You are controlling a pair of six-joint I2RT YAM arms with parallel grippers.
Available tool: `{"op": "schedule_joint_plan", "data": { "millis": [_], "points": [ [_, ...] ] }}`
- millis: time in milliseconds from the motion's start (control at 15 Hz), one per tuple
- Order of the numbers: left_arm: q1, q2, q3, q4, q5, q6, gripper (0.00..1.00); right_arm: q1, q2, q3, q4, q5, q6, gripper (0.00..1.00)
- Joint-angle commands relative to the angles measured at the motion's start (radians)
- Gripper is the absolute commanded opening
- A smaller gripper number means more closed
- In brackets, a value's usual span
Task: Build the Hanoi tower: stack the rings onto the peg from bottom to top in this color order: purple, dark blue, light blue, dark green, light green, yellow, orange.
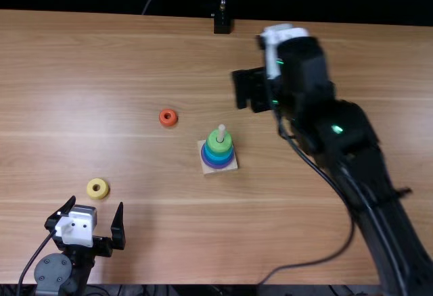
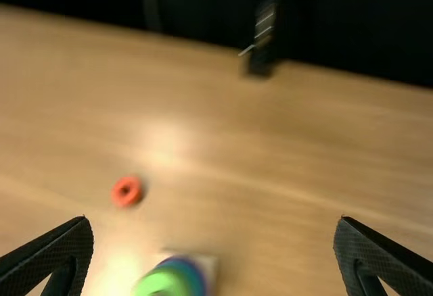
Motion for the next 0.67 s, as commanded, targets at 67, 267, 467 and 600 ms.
{"op": "schedule_joint_plan", "data": {
  "millis": [67, 267, 467, 600],
  "points": [
    [0.006, -0.015, -0.107, -0.074, 0.022, 0.015, 1.0, -0.092, -0.215, -0.277, 0.138, 0.077, -0.009, 1.0],
    [0.006, -0.015, -0.107, -0.074, 0.022, 0.015, 1.0, -0.238, -0.508, -0.565, 0.327, 0.066, -0.012, 1.0],
    [0.006, -0.015, -0.107, -0.074, 0.022, 0.015, 1.0, -0.359, -0.806, -0.82, 0.487, 0.005, -0.014, 1.0],
    [0.006, -0.015, -0.107, -0.074, 0.022, 0.015, 1.0, -0.387, -0.95, -0.958, 0.497, -0.063, -0.032, 1.0]
  ]
}}
